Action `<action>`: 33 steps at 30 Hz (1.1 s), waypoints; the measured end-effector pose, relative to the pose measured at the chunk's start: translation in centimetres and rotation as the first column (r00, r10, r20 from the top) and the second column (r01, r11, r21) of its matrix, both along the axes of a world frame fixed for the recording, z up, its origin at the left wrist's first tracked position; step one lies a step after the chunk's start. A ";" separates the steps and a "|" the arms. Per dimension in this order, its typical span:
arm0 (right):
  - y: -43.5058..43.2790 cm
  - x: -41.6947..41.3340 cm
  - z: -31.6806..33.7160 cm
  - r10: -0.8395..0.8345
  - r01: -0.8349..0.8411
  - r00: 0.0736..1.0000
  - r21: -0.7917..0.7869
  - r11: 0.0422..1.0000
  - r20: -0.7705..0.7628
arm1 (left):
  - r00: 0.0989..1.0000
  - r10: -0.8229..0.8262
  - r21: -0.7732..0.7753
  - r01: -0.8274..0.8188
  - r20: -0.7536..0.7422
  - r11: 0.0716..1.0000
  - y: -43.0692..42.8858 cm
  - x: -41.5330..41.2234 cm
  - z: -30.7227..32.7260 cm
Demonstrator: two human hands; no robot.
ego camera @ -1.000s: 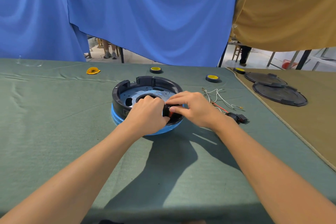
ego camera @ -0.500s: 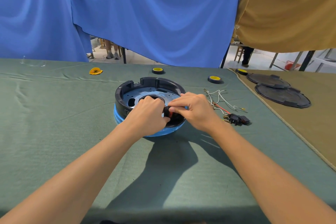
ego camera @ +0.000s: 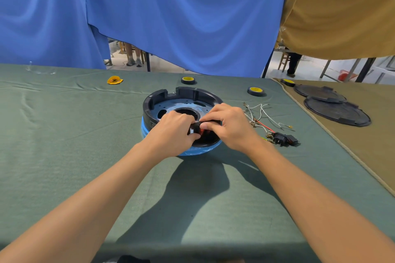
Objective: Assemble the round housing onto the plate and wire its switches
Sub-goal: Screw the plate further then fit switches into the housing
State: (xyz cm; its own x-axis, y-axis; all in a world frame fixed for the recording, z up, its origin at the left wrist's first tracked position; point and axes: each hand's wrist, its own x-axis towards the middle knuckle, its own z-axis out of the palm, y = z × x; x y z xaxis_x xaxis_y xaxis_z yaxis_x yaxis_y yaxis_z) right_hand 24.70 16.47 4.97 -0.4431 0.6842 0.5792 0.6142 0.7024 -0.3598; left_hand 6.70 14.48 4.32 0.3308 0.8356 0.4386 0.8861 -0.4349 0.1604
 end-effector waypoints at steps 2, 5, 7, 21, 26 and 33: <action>-0.1 -0.2 -0.1 -0.002 0.002 1.000 -0.011 1.000 -0.007 | 1.000 -0.017 -0.005 0.017 -0.004 1.000 0.0 -0.5 0.1; -0.2 0.2 -0.2 0.014 -0.014 1.000 -0.030 0.999 -0.016 | 0.998 -0.059 -0.017 0.059 0.006 0.998 -0.3 -0.9 0.3; -0.1 0.6 -0.2 -0.021 0.020 0.998 -0.034 0.999 -0.057 | 0.996 -0.081 -0.024 0.082 0.039 0.996 -0.4 -1.1 0.5; -0.6 0.9 -1.3 -0.079 0.079 0.997 -0.075 0.994 0.006 | 1.000 0.003 0.078 -0.005 0.023 0.997 -0.2 -0.3 -0.4; -0.6 1.1 -1.0 -0.045 0.048 0.998 -0.069 0.996 0.051 | 0.996 -0.072 0.010 0.072 0.049 0.997 0.0 -1.3 0.1; -1.4 0.1 -2.4 -0.099 0.100 0.992 0.000 0.995 0.075 | 0.997 -0.071 0.101 0.070 0.005 0.992 -0.3 -1.5 -0.9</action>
